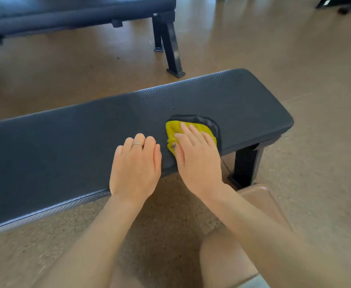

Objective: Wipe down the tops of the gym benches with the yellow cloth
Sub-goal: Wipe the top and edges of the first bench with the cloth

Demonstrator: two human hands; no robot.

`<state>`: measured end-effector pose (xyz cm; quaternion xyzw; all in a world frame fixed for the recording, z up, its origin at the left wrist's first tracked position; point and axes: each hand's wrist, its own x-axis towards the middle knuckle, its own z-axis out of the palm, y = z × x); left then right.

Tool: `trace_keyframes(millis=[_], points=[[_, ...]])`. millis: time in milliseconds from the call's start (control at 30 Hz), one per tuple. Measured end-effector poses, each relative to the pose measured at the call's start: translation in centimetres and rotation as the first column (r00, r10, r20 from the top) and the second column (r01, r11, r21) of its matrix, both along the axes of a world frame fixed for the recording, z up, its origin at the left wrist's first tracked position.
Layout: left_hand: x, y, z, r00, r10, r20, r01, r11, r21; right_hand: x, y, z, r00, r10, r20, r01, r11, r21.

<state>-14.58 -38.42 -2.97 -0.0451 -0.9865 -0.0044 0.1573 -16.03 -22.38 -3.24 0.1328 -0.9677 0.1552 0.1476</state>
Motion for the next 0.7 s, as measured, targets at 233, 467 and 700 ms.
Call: trace_keyframes(millis=[233, 467, 700], points=[[0.0, 0.3, 0.4, 0.999, 0.039, 0.038, -0.039, 0.999, 0.005, -6.3, 10.3, 1.4, 0.989, -0.138, 0.05, 0.139, 0.99, -0.011], [-0.4, 0.2, 0.3, 0.996, 0.044, 0.076, -0.038, 0.996, -0.078, -0.4, -0.8, -0.2, 0.979, 0.205, 0.0, -0.205, 0.978, -0.021], [-0.3, 0.9, 1.1, 0.988, 0.097, 0.122, -0.092, 0.995, -0.049, -6.7, 11.7, 0.8, 0.998, 0.054, 0.034, -0.053, 0.998, -0.014]])
